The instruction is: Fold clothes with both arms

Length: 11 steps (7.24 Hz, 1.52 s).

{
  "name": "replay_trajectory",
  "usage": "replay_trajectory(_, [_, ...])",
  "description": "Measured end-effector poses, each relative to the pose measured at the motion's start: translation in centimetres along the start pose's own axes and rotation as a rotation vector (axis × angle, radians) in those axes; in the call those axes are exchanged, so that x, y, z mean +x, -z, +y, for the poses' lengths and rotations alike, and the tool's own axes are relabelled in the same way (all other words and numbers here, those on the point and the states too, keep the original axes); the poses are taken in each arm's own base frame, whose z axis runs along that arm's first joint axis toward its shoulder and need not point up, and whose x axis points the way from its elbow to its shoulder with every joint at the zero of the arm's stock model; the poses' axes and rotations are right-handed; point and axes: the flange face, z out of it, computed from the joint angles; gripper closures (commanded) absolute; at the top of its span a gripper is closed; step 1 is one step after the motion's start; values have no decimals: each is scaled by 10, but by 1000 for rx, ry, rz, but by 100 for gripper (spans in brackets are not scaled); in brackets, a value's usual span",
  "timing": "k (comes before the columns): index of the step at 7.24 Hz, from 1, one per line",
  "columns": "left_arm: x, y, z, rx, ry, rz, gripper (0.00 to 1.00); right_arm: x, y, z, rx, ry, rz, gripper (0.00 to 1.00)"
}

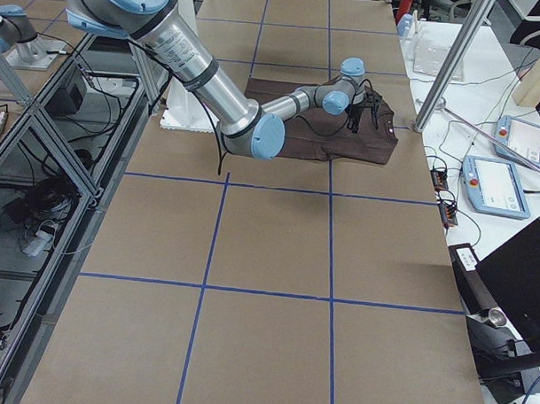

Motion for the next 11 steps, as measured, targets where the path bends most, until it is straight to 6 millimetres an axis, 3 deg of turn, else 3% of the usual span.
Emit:
replay_trajectory(1, [9, -6, -15, 7, -35, 4, 1, -11, 5, 5, 9, 10, -16, 0])
replay_trajectory(2, [22, -16, -45, 21, -39, 14, 1, -17, 13, 7, 17, 14, -35, 0])
replay_trajectory(3, [48, -34, -83, 28, 15, 20, 1, -17, 24, 1, 26, 9, -54, 0])
replay_trajectory(4, [81, -65, -108, 36, 95, 1, 2, 2, 35, -15, 31, -4, -64, 0])
replay_trajectory(5, [110, -101, -124, 54, 178, -33, 2, 36, 51, -32, 13, -21, -83, 0])
replay_trajectory(7, [161, -191, -148, 109, 339, -147, 7, 81, 81, -47, -66, -34, -129, 0])
replay_trajectory(9, [211, -285, -150, 150, 454, -244, 8, 108, 95, -48, -94, -15, -149, 0])
replay_trajectory(10, [230, -312, -150, 146, 470, -259, 10, 114, 96, -50, -97, -6, -152, 0])
replay_trajectory(11, [243, -325, -151, 146, 471, -264, 13, 118, 99, -52, -96, -1, -157, 0])
